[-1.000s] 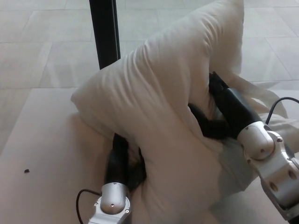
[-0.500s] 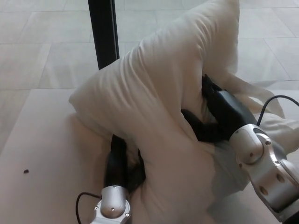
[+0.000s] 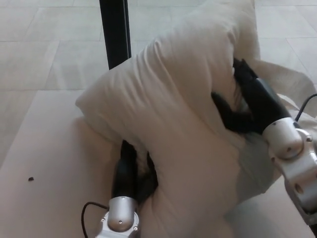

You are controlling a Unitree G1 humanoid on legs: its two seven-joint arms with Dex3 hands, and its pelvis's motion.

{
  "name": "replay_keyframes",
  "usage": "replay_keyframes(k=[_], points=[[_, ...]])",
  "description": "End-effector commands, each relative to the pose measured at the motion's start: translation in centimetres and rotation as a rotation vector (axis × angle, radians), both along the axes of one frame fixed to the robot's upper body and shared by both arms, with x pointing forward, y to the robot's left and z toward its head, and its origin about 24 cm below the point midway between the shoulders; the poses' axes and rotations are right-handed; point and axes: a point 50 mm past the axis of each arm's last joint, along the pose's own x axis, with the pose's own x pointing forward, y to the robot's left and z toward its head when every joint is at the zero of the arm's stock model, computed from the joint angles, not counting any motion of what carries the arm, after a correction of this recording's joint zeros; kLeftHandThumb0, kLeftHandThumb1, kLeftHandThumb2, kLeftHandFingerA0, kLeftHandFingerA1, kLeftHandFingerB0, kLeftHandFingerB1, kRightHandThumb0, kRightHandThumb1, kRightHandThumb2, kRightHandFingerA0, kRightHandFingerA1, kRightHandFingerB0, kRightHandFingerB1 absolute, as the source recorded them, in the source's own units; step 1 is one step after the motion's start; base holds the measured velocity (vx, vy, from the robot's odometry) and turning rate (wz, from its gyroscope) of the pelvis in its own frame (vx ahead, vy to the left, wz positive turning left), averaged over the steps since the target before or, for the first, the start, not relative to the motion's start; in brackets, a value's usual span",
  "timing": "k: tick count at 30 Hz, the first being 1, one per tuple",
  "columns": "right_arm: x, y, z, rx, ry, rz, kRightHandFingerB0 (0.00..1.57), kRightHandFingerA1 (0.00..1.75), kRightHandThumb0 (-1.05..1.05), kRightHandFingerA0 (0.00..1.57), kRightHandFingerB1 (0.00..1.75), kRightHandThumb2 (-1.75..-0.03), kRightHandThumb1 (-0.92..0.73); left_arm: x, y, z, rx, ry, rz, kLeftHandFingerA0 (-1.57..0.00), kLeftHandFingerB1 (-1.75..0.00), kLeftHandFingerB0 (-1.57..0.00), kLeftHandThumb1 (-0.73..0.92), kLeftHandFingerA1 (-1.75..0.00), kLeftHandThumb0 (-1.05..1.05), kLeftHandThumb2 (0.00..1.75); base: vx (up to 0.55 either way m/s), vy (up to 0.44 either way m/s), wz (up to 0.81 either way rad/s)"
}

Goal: The robot uses its left hand to press on the left side of the pillow kept in the middle of the desk and uses its right hand to lift up and the right side of the pillow and turn it over

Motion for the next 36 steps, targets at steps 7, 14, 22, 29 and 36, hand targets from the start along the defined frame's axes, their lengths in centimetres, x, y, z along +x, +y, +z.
replay_keyframes(k=[7,14,22,29,36], points=[[-1.6,-9.4,1.1,0.306,0.243,0.117,0.0,0.13,-1.05,0.0,0.0,-1.23,-0.74,-0.7,8.8,1.1,-0.133,0.261,-0.199,0.0,0.0,0.0,0.76,-0.15,-0.99,1.12,0.0,0.0,0.0],[-3.5,-13.5,0.6,0.275,0.269,0.031,0.0,0.13,-1.04,0.0,0.0,-1.28,-0.79,-1.6,12.0,2.3,-0.137,0.234,-0.125,0.0,0.0,0.0,0.83,-0.11,-1.05,1.18,0.0,0.0,0.0],[-7.5,-21.4,2.1,0.362,0.199,-0.151,0.0,0.13,-1.05,0.0,0.0,-1.25,-0.78,-4.1,19.9,3.9,-0.142,0.156,0.042,0.0,0.0,0.0,0.79,-0.1,-1.05,1.13,0.0,0.0,0.0],[-15.5,-30.8,2.6,0.376,0.096,-0.52,0.0,0.48,-1.05,0.0,0.39,-1.25,-0.76,-8.7,29.5,6.4,-0.159,-0.032,0.426,-0.04,-0.11,0.0,0.9,-0.47,-1.05,0.72,0.0,0.0,0.0],[-25.8,-37.4,-1.0,0.604,-0.068,-0.994,0.0,0.58,-1.05,0.0,0.42,-1.28,-0.79,-16.4,35.7,4.9,-0.085,0.073,0.71,-0.1,-0.11,0.0,0.84,-0.56,-1.05,0.73,0.0,0.0,0.0]])
